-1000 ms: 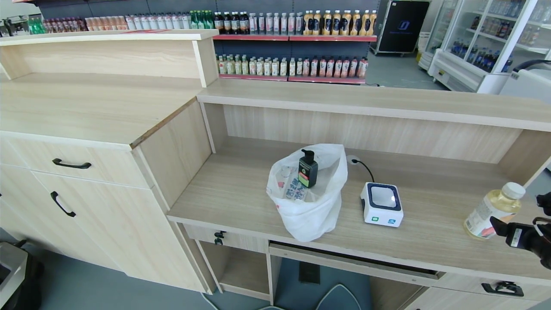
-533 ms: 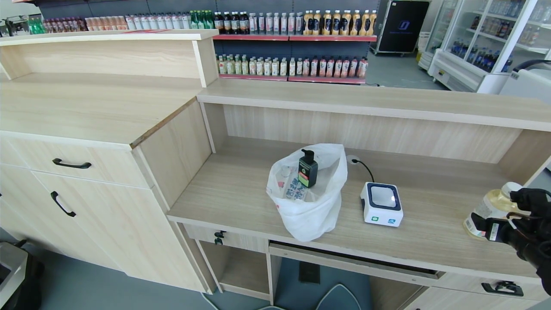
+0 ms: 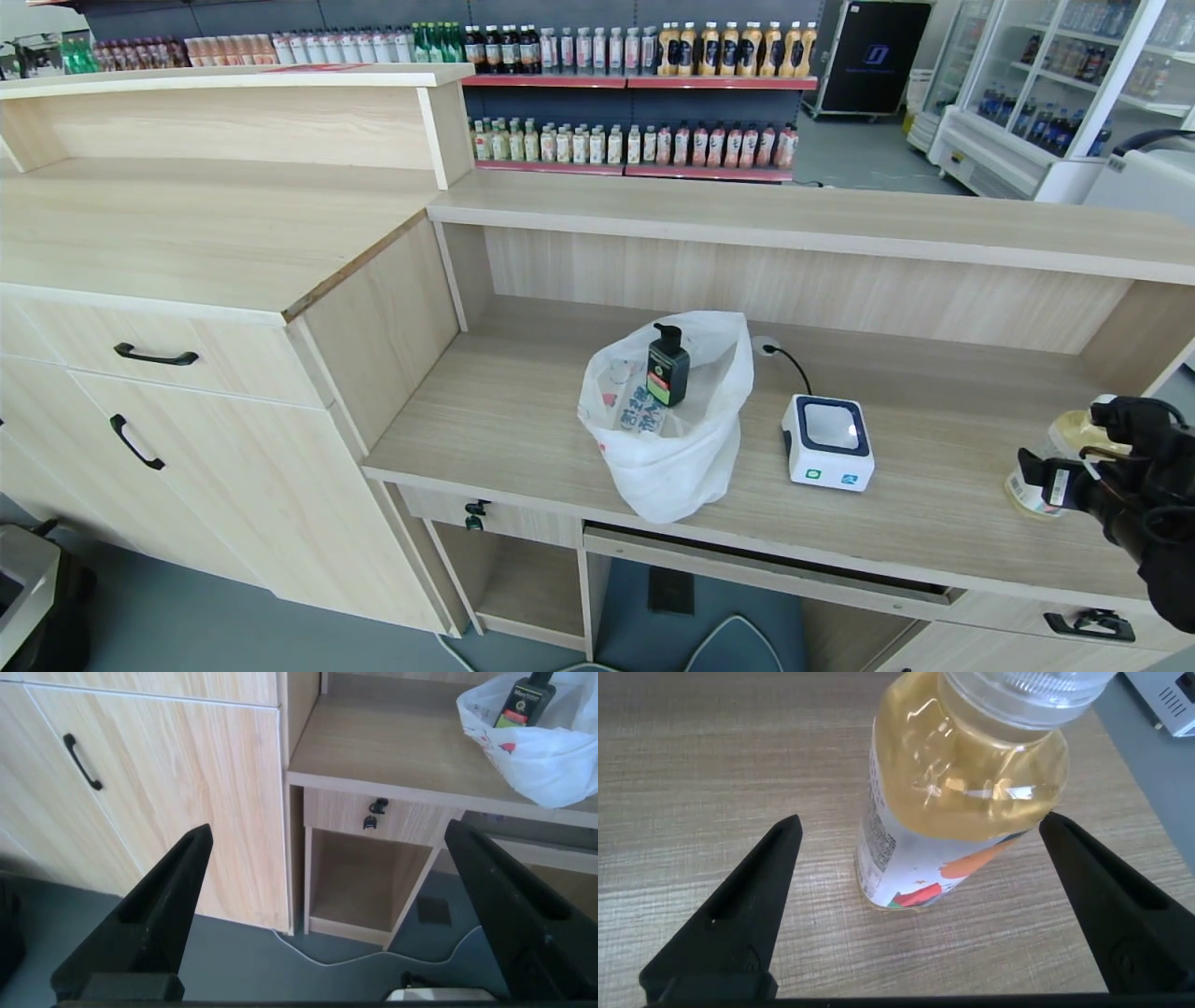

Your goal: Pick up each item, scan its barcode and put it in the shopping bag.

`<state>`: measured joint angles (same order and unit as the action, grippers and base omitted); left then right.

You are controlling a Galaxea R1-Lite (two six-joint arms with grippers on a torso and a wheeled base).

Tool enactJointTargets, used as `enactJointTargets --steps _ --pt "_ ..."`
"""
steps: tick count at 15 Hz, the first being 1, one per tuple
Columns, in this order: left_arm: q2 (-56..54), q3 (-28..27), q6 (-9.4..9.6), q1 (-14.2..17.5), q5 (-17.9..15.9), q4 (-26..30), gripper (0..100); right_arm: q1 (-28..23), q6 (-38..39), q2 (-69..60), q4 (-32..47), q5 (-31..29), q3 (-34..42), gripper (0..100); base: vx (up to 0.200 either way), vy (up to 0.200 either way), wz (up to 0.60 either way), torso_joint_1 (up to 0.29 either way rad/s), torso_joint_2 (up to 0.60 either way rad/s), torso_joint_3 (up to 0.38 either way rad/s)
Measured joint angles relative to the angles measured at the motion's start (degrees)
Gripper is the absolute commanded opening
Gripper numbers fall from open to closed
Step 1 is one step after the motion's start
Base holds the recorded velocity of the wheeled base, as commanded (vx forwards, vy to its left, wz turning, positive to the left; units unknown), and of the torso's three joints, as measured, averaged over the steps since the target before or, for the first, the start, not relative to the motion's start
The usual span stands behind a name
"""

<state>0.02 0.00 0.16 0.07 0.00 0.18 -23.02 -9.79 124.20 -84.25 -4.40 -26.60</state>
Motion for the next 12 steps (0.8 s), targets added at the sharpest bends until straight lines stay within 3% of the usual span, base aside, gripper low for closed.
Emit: enactJointTargets --steps 12 --pt "0.0 0.0 0.0 0.02 0.0 0.0 100 0.52 -3.34 4.63 0.35 0.05 -6.22 100 0.0 0.0 0.0 0.0 0.0 0.0"
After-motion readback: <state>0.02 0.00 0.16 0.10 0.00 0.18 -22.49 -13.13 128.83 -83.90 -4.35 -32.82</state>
